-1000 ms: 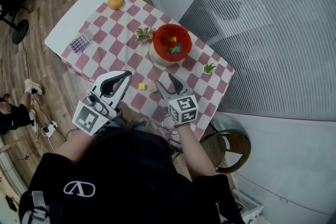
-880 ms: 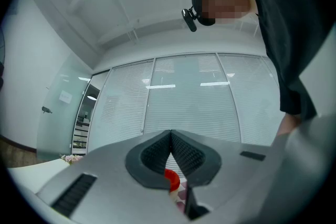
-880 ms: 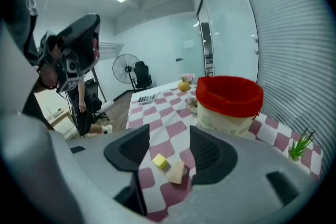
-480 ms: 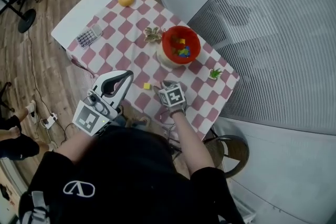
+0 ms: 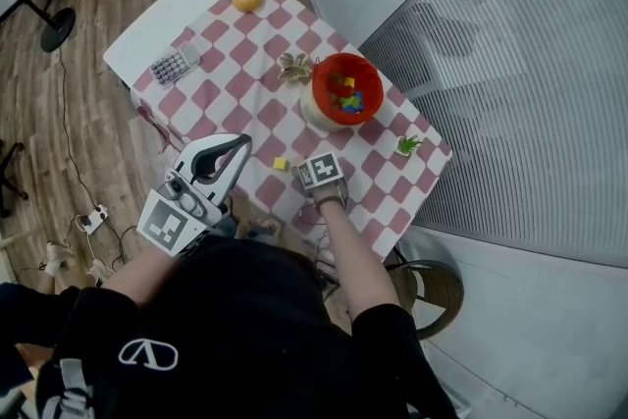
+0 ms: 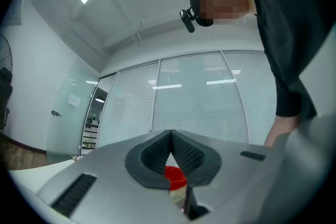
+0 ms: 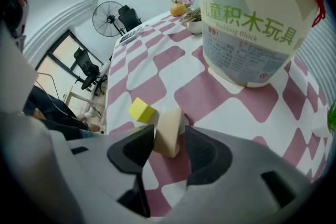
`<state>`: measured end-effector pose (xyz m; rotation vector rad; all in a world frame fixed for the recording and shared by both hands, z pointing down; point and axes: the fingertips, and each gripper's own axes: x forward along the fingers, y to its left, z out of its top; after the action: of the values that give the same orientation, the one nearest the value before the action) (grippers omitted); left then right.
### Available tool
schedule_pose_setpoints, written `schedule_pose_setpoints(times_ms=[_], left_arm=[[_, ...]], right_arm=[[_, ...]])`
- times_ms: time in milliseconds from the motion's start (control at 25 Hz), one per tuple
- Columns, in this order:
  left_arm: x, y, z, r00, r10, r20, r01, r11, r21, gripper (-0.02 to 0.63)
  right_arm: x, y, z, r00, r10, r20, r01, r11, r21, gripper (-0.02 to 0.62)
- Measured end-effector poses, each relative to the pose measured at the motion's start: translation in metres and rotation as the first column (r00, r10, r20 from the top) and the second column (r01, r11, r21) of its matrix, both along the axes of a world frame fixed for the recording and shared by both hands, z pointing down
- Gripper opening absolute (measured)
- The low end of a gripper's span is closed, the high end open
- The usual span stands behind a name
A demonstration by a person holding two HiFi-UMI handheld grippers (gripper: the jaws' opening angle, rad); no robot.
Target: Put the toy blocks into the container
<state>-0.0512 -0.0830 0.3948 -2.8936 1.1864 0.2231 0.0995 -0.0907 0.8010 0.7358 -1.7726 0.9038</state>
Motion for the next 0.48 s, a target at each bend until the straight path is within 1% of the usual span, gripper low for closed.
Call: schedule_pose_setpoints(times_ms=[120, 240, 360, 480], left_arm=[[0.0001, 0.001, 0.0009, 1.0, -0.001, -0.001, 0.001, 1.0, -0.002, 0.006], [0.0012, 0.0014, 0.0011, 1.0, -0.001, -0.002, 0.001, 1.0, 0.001, 0.006], [0.0014, 0.0025, 0.0004, 1.0, 0.001, -0.006, -0.001, 1.0, 0.002, 0.006], [0.001, 0.0034, -0.0006, 1.0, 0.001, -0.011, -0.001, 1.0, 0.003, 0.006]], right_arm=[[-0.0028, 0.0015, 0.0024, 1.0, 0.0, 0.005, 0.0, 1.0, -0.029, 0.18], [-0.0056, 0.0014, 0.003, 1.0, -0.005, 0.006, 0.005, 0.999, -0.051, 0.152], [-0.0064, 0.0021, 0.002, 1.0, -0.011, 0.003, 0.011, 0.998, -0.054, 0.14], [-0.0044, 0.0028, -0.0021, 1.0, -0.019, 0.0, 0.019, 0.999, -0.039, 0.138]])
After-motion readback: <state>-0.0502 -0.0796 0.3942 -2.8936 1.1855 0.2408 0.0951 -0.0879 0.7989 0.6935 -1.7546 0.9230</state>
